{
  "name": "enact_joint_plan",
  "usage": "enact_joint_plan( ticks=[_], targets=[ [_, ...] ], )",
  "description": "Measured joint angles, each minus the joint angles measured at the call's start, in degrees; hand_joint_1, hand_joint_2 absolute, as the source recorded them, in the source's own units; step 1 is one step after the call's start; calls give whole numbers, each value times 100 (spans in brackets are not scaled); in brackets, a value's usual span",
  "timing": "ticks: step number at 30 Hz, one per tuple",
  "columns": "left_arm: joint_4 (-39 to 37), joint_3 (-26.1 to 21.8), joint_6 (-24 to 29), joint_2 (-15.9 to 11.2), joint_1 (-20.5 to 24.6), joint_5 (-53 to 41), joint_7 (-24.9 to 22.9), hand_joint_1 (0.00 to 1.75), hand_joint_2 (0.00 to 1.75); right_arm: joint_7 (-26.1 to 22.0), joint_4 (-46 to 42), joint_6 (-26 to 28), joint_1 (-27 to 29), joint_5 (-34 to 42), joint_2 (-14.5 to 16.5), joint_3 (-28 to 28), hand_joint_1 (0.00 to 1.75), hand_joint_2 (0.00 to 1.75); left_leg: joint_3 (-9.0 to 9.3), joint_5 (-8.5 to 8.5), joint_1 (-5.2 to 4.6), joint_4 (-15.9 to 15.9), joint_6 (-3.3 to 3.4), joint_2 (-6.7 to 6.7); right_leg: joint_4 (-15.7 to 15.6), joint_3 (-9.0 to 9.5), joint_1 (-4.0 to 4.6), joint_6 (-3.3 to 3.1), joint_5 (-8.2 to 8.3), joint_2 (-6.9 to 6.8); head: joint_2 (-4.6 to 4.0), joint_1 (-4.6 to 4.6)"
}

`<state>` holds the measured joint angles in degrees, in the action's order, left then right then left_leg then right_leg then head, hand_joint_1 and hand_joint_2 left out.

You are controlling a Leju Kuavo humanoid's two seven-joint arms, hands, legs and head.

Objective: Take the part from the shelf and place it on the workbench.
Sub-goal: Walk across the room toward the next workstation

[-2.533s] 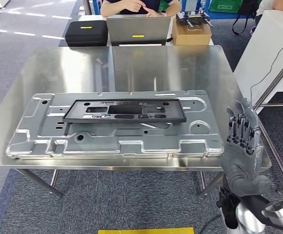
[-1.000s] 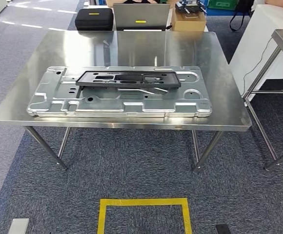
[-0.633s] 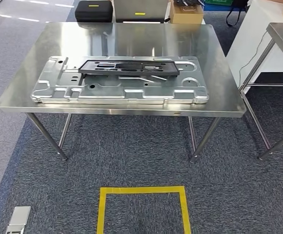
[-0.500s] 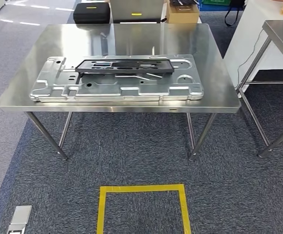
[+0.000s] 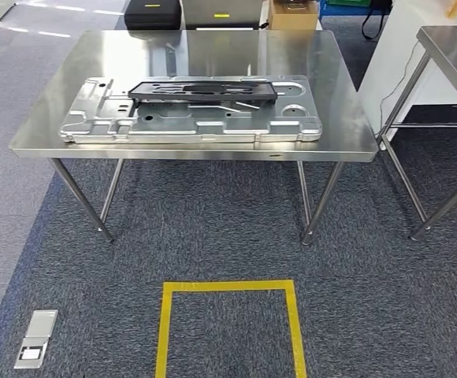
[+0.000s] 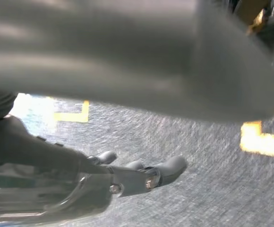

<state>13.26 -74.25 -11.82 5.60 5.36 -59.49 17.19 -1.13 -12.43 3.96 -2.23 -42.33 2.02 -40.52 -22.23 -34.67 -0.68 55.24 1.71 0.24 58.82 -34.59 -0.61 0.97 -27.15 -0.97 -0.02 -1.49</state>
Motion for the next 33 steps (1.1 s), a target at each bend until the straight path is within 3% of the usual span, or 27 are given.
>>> enact_joint_plan(
  ticks=[1, 2, 4, 5, 6, 7, 8, 9, 11, 13, 14, 17, 19, 21, 22, 23, 24, 27, 29, 31, 33],
  targets=[
    [-1, -1, -2, 5, 0, 1, -37, 0, 0, 19, 1, -7, -2, -7, 1, -17, 0, 0, -54, 32, 9, -15, 24, 12, 22, -49, -4, 29, -7, 11, 0, 1],
    [-1, -1, 5, 10, -3, 2, -70, 0, 0, 42, 2, -13, -1, -8, 1, -34, 0, 0, -114, 72, 22, -31, 60, 25, 93, -104, -5, 51, -116, 25, 0, 3],
    [-2, -2, 13, 16, -8, 2, -125, 0, 87, 113, 3, -31, 6, -8, 1, -79, 0, 0, -262, 184, 36, -45, 120, 49, 502, -241, -7, 75, -607, 55, 0, 10],
    [-2, -2, 11, 20, -12, 3, -152, 0, 131, 162, 3, -46, 9, -6, 1, -103, 0, 44, -337, 244, 31, -41, 138, 53, 832, -315, -7, 83, -864, 60, 0, 13],
    [-2, -2, 6, 25, -13, 4, -179, 0, 175, 220, 3, -62, 11, -5, 1, -125, 0, 87, -413, 303, 26, -34, 138, 58, 1170, -373, -7, 94, -1012, 63, 0, 15],
    [-2, -2, 2, 32, -14, 7, -203, 0, 175, 282, 3, -77, 10, -4, 1, -145, 0, 131, -490, 355, 22, -18, 135, 66, 1423, -389, -7, 106, -1014, 64, 0, 15],
    [-2, -2, 9, 39, -13, 10, -217, 0, 175, 343, 3, -86, 9, -4, 1, -165, 0, 175, -569, 398, 21, 7, 129, 75, 1517, -330, -8, 117, -890, 64, 0, 15],
    [-2, -2, 21, 48, -11, 13, -223, 0, 175, 387, 3, -90, 9, -6, 1, -185, 0, 175, -646, 431, 22, 41, 119, 81, 1411, -180, -9, 124, -706, 63, 0, 15],
    [-2, -2, 60, 61, -3, 17, -225, 0, 175, 433, 2, -93, 3, -9, 1, -231, 0, 87, -781, 463, 15, 138, 92, 88, 720, 344, -8, 115, -459, 63, 0, 15],
    [-2, -4, 112, 72, 11, 27, -241, 0, 175, 440, -1, -114, -16, -21, 2, -268, 0, 0, -877, 484, -5, 236, 49, 91, 83, 735, 1, 70, -495, 64, 0, 12],
    [-2, -7, 141, 76, 19, 41, -259, 0, 175, 439, -1, -133, -23, -38, 2, -280, 0, 0, -918, 502, -15, 270, 20, 92, -73, 806, 6, 41, -554, 65, 0, 10],
    [-2, -42, 203, 79, 27, 138, -324, 0, 175, 401, -1, -205, -22, -102, 16, -298, 0, 0, -1034, 468, -19, 378, -83, 76, -183, 758, -32, -68, -598, 63, 0, 6],
    [-2, -79, 215, 80, 23, 215, -350, 0, 175, 345, -1, -277, -4, -132, 25, -310, 0, 0, -1205, 129, 17, 799, -161, 53, -189, 702, -48, -137, -560, 45, 0, 2],
    [-2, -117, 214, 86, 14, 277, -378, 0, 175, 287, -1, -347, 15, -158, 25, -328, 0, 0, -1455, -261, 60, 1514, -222, 48, -176, 647, -35, -166, -530, 26, 0, 1],
    [-2, -136, 213, 90, 7, 293, -390, 0, 175, 269, -1, -371, 20, -168, 26, -340, 0, 0, -1520, -337, 71, 1760, -235, 48, -169, 628, -29, -169, -519, 20, 0, 1],
    [-2, -151, 212, 93, -1, 305, -399, 0, 175, 258, -1, -385, 23, -175, 26, -354, 0, 0, -1498, -302, 76, 1821, -235, 48, -163, 618, -24, -168, -513, 18, 0, 1],
    [-2, -161, 211, 96, -8, 308, -402, 0, 175, 253, -1, -391, 22, -180, 27, -366, 0, 0, -1370, -166, 76, 1657, -219, 46, -159, 618, -18, -167, -510, 17, 0, 1],
    [-2, -178, 212, 95, -12, 310, -403, 0, 175, 239, 0, -397, 16, -182, 38, -388, 0, 0, -771, 304, 40, 592, -88, 20, -153, 622, -3, -145, -501, 18, 0, 2],
    [-2, -198, 213, 93, -16, 310, -403, 0, 175, 231, 2, -399, 4, -183, 50, -390, 0, 0, -640, 357, 0, 294, -27, 6, -149, 593, -11, -90, -477, 17, 0, 3],
    [-2, -215, 211, 98, -16, 327, -412, 0, 175, 196, 1, -423, -6, -190, 52, -390, 0, 0, -649, 373, 2, 223, -2, 12, -142, 569, -15, -22, -470, 18, 0, 4],
    [-1, -229, 207, 105, -6, 376, -424, 0, 175, 85, 0, -485, -2, -204, 50, -391, 0, 87, -647, 397, 40, 133, 48, 25, 20, 487, -8, 28, -618, 36, 0, 9]
  ],
)
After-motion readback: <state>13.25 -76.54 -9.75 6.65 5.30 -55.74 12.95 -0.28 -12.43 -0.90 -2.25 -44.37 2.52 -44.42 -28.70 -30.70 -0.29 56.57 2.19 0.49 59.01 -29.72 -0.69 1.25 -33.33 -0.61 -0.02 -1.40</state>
